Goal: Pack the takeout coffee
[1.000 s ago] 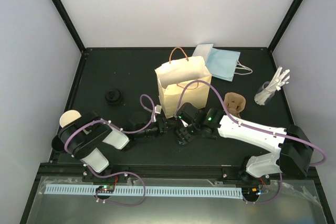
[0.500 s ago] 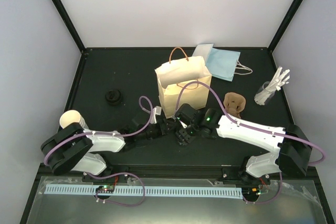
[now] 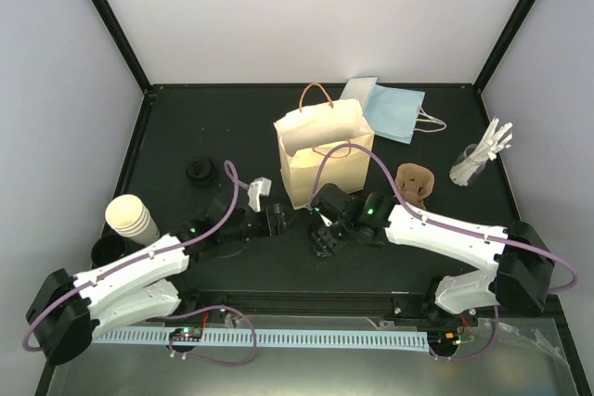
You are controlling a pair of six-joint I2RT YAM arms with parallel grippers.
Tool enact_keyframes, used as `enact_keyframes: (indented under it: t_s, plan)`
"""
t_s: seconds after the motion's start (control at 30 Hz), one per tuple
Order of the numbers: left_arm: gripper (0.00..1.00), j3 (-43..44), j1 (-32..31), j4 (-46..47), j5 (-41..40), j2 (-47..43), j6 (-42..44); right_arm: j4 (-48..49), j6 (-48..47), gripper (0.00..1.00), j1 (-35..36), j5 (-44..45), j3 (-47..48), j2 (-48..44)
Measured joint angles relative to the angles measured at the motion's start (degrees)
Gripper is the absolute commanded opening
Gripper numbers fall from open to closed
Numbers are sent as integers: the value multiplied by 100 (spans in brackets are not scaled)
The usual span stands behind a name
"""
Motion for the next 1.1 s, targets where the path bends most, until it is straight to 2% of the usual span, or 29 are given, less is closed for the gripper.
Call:
enact_keyframes:
  t_s: [0.23,0.33,0.5,0.67,0.8,0.97,1.1]
  plan:
    - [89,844,164,-1482,-442,-734,811,-199,81,72,2,7,-2,-101]
    - [98,1340,446,-2081,-636,-940,1141,-518,101,72,2,9,35,-223]
    - [99,2234,1014,-2828,-761,-754,1679,-1071,103,72,0,11,605,-599]
    - [99,3086,1547,-3165,-616,-55,2214,-1652,74,72,0,140,1834,-957]
    - [98,4085,1867,-3401,-345,890,2789,-2155,13,72,-2,426,3047,-977]
    - [88,5388,1958,-3504,-57,1958,3775,-2743,-96,71,-11,846,4592,-896]
    - [88,6467,1958,-3711,46,2859,4483,-2931,-146,71,-20,1375,5451,-883]
